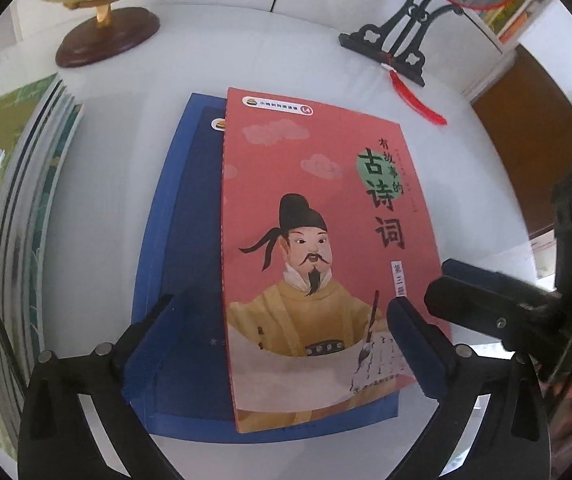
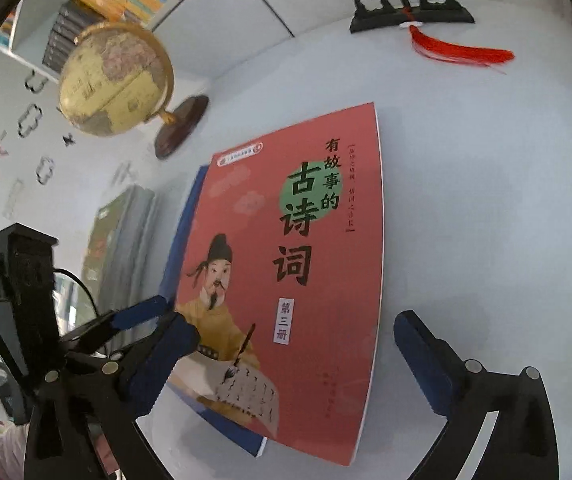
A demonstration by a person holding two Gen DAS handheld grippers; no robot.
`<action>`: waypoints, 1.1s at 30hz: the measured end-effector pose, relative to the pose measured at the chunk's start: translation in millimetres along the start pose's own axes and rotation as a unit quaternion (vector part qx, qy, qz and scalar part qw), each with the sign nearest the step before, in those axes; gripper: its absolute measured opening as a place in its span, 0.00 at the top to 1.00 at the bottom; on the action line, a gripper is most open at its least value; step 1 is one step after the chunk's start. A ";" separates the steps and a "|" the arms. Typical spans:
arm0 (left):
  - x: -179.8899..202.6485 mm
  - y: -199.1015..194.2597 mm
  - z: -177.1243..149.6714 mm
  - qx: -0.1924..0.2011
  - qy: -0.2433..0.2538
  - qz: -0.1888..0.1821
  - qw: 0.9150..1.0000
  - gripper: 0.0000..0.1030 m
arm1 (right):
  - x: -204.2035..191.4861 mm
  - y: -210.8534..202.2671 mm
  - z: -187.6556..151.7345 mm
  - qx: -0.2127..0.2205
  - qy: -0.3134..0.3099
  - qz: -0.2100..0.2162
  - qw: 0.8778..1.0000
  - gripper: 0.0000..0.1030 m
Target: Organize books
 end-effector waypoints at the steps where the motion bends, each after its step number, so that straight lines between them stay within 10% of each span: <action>1: 2.5 1.1 -0.1 -0.002 0.010 0.009 1.000 0.01 | -0.7 1.7 0.3 -0.010 0.000 0.000 1.000 0.00; 11: 17.7 -4.8 -21.4 -0.025 0.047 0.006 0.999 0.01 | 0.5 4.4 -3.1 -0.070 0.060 0.052 0.994 0.03; 17: -15.7 -25.5 -52.8 -0.031 -0.039 -0.044 0.998 0.12 | 18.3 -16.4 -32.9 -0.054 0.082 0.037 0.994 0.62; 25: -44.1 -33.9 -79.4 -0.041 -0.076 0.007 0.996 0.13 | 12.1 -18.2 -74.6 -0.101 0.090 0.125 0.983 0.64; 33: -31.6 -27.6 -77.0 -0.039 -0.028 0.007 0.999 0.06 | 22.8 -6.8 -68.7 -0.055 0.153 0.218 0.962 0.60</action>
Point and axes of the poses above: each gripper's, at about its wrist camera, not at the fingertips, and y roughly the way its jaws point, x to its right, z to its top, the point moved 6 cm from there along y, roughly the way its jaws point, and after that the axes turned 13 degrees about z, right-handed, at the moved point
